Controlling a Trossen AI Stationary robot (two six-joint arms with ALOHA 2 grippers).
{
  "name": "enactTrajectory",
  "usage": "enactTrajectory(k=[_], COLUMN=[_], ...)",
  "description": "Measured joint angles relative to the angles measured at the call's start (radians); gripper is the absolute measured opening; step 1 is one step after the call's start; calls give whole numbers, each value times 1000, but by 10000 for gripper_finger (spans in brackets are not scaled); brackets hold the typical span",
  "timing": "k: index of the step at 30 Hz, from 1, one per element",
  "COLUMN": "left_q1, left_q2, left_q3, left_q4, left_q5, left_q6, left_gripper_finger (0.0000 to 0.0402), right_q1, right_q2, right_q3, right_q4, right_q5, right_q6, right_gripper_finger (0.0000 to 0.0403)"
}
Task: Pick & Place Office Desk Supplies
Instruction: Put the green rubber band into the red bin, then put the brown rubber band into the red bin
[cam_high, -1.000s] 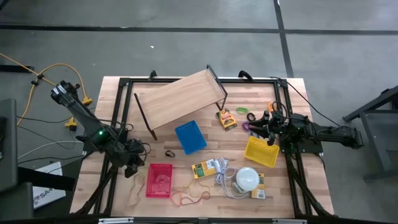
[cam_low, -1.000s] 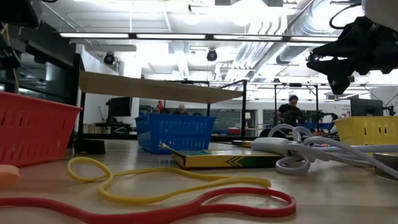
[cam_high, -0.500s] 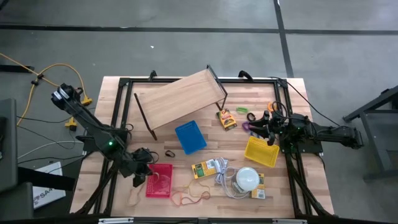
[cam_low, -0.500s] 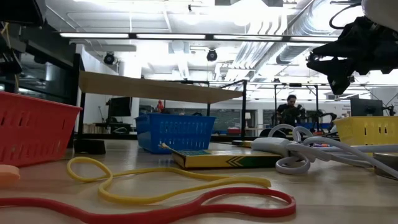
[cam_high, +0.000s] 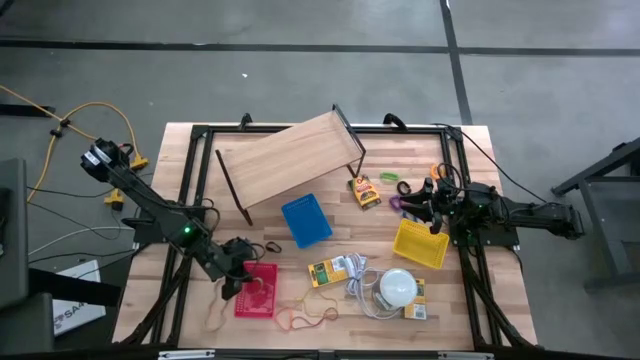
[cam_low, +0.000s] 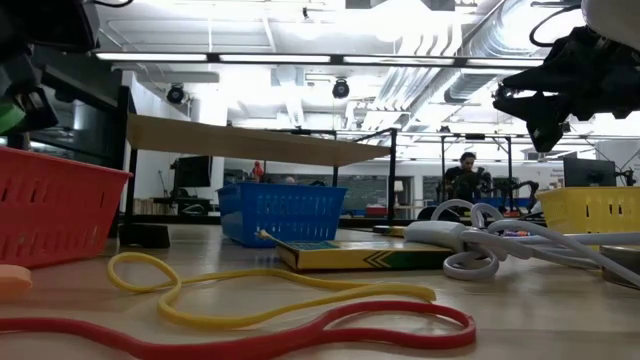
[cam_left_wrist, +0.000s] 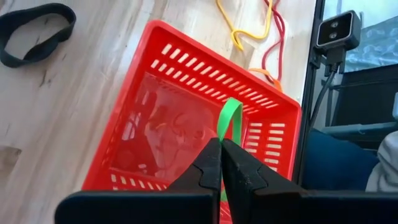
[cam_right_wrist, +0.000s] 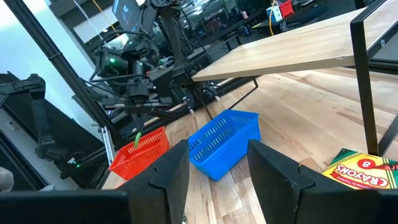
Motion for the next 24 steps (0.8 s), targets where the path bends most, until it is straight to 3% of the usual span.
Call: enactTrajectory(k=[11,24], left_q1=[0,0], left_q2=[0,0], left_q3=[0,0], left_q4=[-4,-13], left_q5=[0,-2], left_q6=[34,30], left_gripper_finger=[8,90], right_q1=[0,0], right_q2=[0,0], right_q3=[0,0], right_q4=[0,0], right_q5=[0,0], right_q6=[0,0], right_gripper_finger=[150,150])
